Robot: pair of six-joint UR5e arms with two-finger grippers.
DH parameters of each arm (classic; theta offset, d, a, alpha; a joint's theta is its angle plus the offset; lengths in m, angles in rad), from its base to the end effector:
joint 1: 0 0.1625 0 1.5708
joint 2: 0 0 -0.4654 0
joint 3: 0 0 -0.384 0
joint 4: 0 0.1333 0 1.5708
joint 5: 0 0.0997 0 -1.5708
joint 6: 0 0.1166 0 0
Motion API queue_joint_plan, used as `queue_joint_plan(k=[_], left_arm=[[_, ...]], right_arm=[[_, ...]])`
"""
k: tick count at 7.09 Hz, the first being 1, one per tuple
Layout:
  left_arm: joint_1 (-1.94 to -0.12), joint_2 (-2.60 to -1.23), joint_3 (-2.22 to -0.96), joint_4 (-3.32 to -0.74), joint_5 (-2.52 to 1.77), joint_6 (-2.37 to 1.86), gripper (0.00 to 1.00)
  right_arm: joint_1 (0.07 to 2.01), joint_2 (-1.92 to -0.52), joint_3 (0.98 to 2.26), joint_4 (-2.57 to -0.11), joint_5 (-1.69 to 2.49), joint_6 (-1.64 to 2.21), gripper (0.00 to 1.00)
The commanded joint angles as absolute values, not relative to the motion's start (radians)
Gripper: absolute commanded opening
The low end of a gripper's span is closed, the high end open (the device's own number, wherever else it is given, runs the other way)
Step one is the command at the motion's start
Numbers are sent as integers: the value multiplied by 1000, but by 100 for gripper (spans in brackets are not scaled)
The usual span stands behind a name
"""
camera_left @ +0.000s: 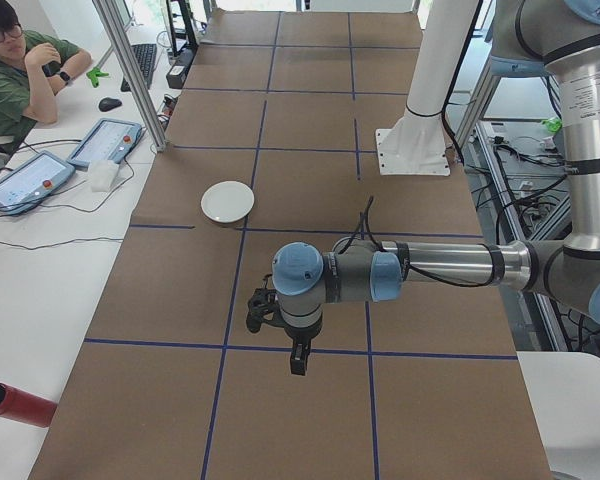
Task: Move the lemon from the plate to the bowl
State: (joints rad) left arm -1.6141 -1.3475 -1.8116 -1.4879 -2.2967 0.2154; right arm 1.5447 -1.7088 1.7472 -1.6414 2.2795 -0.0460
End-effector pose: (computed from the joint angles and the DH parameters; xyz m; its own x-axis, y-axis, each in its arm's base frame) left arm -0.0721 -0.3719 0.7032 0.7373 0.1391 -0.6610 -0.1171 0.9901 0.0777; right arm 0.0465 -0.4178 0.7004 0.7575 -0.0448 0.6513 0.0610 0.9981 -0.0023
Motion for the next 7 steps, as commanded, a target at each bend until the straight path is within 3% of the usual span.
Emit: queue_joint_plan(k=[1,7], left_arm=[[-1617,-1362,-1824,-1514,-2299,219,100],[-1615,-1365,-1812,-1546,-2299,221,100]], right_arm=[[1545,-1707,1747,-1641,2279,-46,100],[1545,-1709,1746,-1641,2279,-46,100]])
